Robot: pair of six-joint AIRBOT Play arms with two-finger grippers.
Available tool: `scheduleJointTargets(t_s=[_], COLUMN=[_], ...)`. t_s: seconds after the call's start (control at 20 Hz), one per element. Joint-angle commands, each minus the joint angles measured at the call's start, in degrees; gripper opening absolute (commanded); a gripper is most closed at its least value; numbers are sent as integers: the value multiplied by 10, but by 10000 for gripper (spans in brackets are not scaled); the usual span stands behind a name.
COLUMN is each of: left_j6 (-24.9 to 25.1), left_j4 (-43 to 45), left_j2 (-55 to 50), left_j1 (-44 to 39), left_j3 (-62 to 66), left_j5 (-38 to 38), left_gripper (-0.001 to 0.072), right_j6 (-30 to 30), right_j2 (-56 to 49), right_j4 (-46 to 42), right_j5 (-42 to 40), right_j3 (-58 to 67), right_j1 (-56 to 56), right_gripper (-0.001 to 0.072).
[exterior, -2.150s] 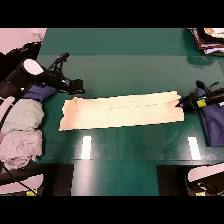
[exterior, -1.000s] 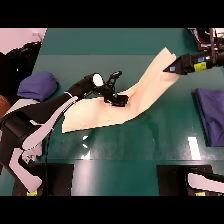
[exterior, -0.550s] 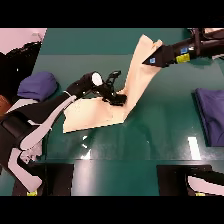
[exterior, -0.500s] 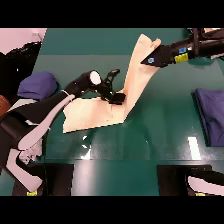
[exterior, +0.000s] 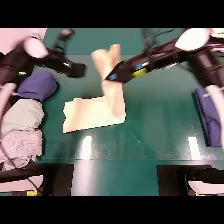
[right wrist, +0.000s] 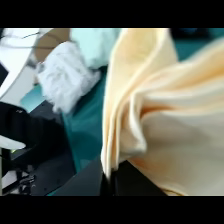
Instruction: Fold the shirts.
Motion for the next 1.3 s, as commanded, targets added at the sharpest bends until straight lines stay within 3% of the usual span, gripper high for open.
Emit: scheduleJointTargets(t_s=[0.0,0.1,0.2,0.3,0.5,0.65,0.75,0.8,0.85,1.05,1.25], left_j6=[1,1,1,1,1,1,1,1,1,1,1], left_j4=[62,62,62,63,62,59,53,51,48,38,38], left_j2=[90,117,126,126,125,125,125,125,125,123,122], left_j1=[85,121,144,150,150,150,150,150,150,150,150], left_j3=[1,1,1,1,1,1,1,1,0,0,-9], left_j5=[-13,-14,-23,-41,-52,-56,-56,-56,-55,-49,-46], left_gripper=[28,28,28,28,28,28,28,28,28,28,28], right_j6=[-47,-54,-53,-40,34,58,76,77,81,78,51], right_j2=[-76,-115,-127,-117,-80,-35,-8,-1,0,-59,-147], right_j4=[43,75,83,52,-125,-165,-162,-161,-157,-40,36], right_j5=[-73,-76,-56,-24,52,48,10,-14,-37,-53,-51], right_j3=[1,1,1,0,-5,-87,-172,-210,-245,-305,-261], right_j1=[94,122,121,90,-10,-98,-157,-178,-193,-201,-140], right_gripper=[52,470,483,444,428,429,442,534,682,697,696])
